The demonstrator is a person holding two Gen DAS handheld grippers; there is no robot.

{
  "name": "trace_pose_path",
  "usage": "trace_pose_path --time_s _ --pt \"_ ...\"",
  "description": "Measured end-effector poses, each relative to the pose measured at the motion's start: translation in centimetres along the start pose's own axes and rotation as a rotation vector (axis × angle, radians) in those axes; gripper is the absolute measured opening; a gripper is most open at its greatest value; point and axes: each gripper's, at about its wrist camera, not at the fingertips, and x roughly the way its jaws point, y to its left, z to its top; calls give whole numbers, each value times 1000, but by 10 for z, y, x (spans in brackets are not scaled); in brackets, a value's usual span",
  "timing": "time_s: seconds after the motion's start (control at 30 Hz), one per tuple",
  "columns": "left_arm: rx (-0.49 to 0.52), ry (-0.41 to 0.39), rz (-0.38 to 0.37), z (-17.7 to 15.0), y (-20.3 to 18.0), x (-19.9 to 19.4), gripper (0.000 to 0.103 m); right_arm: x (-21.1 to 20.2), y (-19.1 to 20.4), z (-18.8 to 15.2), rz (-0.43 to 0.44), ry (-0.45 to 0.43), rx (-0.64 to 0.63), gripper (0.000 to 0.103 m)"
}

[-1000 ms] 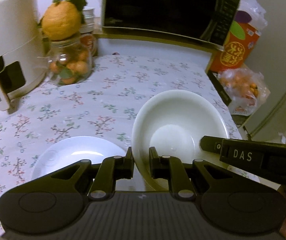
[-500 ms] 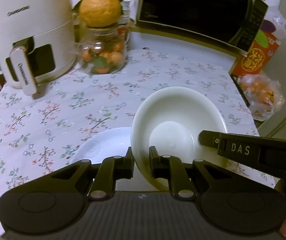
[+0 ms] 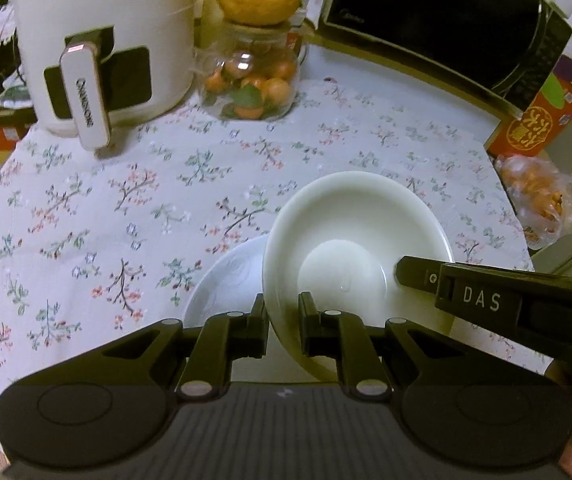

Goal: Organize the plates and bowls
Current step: 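Lift the nested bowls with both tools and carry them over the plate stack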

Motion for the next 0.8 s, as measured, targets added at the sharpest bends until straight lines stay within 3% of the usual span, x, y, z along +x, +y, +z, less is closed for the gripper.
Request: trace_pose_path --time_s 0.8 --pt "-2 93 19 -14 15 5 14 17 10 -15 38 121 -15 13"
